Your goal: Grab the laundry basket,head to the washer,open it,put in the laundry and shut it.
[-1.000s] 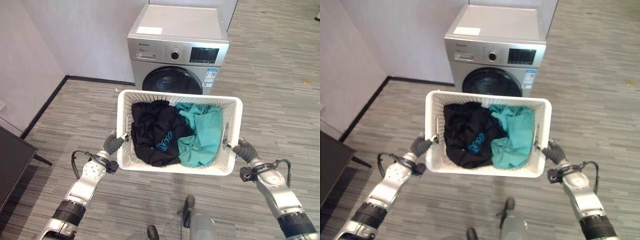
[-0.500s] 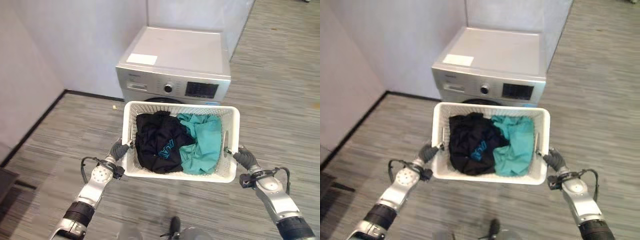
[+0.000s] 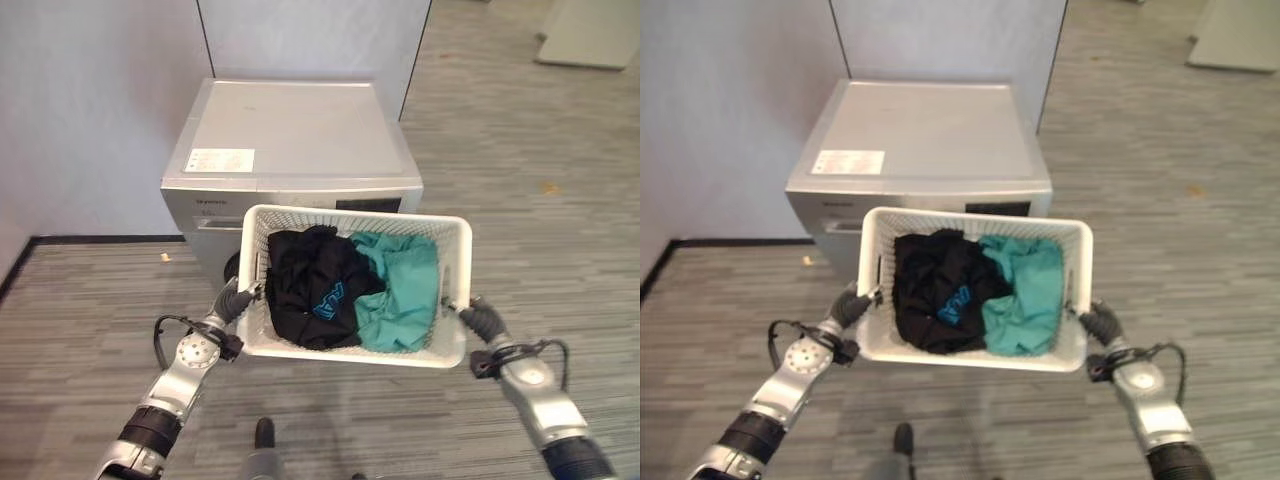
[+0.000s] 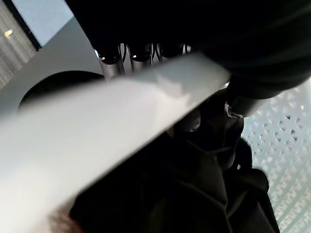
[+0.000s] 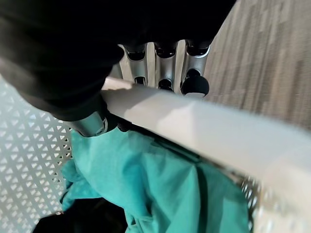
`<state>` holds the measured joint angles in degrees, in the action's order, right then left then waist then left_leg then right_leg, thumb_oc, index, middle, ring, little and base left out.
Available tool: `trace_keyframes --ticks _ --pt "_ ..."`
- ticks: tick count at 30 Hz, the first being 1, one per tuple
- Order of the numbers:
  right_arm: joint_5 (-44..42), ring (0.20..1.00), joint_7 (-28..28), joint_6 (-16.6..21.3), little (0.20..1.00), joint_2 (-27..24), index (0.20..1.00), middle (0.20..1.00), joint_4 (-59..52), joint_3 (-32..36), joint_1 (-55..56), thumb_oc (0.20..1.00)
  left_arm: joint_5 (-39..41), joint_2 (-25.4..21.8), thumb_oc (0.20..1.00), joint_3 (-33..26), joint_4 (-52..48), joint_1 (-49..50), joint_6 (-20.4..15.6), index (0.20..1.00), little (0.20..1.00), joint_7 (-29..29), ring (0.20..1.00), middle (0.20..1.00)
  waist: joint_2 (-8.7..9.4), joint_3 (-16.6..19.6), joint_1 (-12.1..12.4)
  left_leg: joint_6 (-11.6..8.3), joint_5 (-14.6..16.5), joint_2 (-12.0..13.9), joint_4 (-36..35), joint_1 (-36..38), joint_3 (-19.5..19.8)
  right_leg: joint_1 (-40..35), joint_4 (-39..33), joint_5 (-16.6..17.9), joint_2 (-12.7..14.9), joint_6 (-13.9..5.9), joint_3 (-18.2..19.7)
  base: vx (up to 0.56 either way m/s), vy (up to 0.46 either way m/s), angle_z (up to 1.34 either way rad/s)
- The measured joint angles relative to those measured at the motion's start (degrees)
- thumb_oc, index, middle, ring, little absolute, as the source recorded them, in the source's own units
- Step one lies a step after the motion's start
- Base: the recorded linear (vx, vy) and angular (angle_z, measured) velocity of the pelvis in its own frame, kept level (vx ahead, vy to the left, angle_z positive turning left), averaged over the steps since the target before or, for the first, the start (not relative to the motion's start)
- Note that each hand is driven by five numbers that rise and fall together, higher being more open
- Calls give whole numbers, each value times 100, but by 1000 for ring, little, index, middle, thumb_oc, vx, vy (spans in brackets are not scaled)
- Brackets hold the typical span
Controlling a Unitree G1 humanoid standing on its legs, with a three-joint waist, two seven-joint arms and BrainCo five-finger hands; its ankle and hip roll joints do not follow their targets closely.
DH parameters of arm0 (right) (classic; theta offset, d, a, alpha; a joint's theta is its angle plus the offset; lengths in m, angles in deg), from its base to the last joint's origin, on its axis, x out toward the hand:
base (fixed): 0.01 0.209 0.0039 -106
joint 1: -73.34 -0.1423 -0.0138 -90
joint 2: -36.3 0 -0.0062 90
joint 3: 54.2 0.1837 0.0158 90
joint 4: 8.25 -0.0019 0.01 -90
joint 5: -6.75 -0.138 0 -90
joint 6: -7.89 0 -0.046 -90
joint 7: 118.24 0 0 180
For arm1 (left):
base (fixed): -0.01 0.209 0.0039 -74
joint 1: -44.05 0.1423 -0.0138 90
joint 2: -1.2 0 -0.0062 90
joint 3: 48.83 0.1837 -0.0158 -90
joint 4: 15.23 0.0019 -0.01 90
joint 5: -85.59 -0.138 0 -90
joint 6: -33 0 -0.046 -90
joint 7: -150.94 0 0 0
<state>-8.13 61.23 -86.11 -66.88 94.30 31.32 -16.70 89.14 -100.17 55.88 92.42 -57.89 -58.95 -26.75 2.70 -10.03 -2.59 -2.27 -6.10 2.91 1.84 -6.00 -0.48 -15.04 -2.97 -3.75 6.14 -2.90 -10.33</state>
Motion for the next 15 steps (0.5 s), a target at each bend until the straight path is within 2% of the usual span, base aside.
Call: trace_keyframes --ticks 2,4,5,6,8,9,11,15 --pt "3 200 -7 10 200 22 200 200 -110 0 -4 200 -23 -195 200 -19 -206 22 5 200 200 2 200 200 -93 -51 104 207 -8 -254 -90 122 -39 67 96 -62 220 -80 2 69 257 -5" --pt "7 200 -68 13 200 93 200 200 -328 0 10 200 -173 -393 200 -278 -656 241 -8 200 200 13 200 200 -103 -69 232 307 14 -370 -213 233 -144 156 367 -125 451 -269 55 -2 226 -15" --pt "8 200 -104 30 200 115 200 200 -375 4 76 200 -229 -412 200 -357 -766 307 -22 200 200 47 200 200 -132 -81 248 371 -15 -383 -251 301 -194 201 405 -165 476 -357 56 -20 241 -38" --pt "125 200 -223 24 200 257 200 200 -1057 215 393 200 -498 -448 200 -941 -1694 1008 -26 200 200 60 200 200 -76 -87 328 408 37 -443 -340 352 -344 292 431 -79 575 -511 151 35 133 -44" --pt "240 200 -324 228 200 259 200 200 -1716 376 815 200 -661 -462 200 -1439 -2560 1783 -225 200 200 72 200 200 -38 -111 386 414 9 -466 -433 398 -503 306 378 -79 604 -559 238 40 61 -45" --pt "261 200 -564 260 200 257 200 200 -2267 673 1277 200 -782 -530 200 -1670 -3229 2345 -323 200 200 38 200 200 -18 -111 397 422 24 -463 -489 469 -551 321 392 -50 603 -611 240 45 36 -26" --pt "262 200 -764 317 200 234 200 200 -2601 889 1638 200 -870 -594 200 -1973 -3820 2904 -440 200 200 -93 200 200 43 -85 461 412 103 -448 -546 546 -618 304 344 -94 654 -632 281 51 0 -23" --pt "253 200 -1033 364 200 66 200 200 -2993 1088 1861 200 -844 -782 200 -2395 -4263 3211 -572 200 200 -372 200 200 227 22 522 332 74 -453 -557 478 -682 201 12 -146 613 -669 334 12 -31 -11"
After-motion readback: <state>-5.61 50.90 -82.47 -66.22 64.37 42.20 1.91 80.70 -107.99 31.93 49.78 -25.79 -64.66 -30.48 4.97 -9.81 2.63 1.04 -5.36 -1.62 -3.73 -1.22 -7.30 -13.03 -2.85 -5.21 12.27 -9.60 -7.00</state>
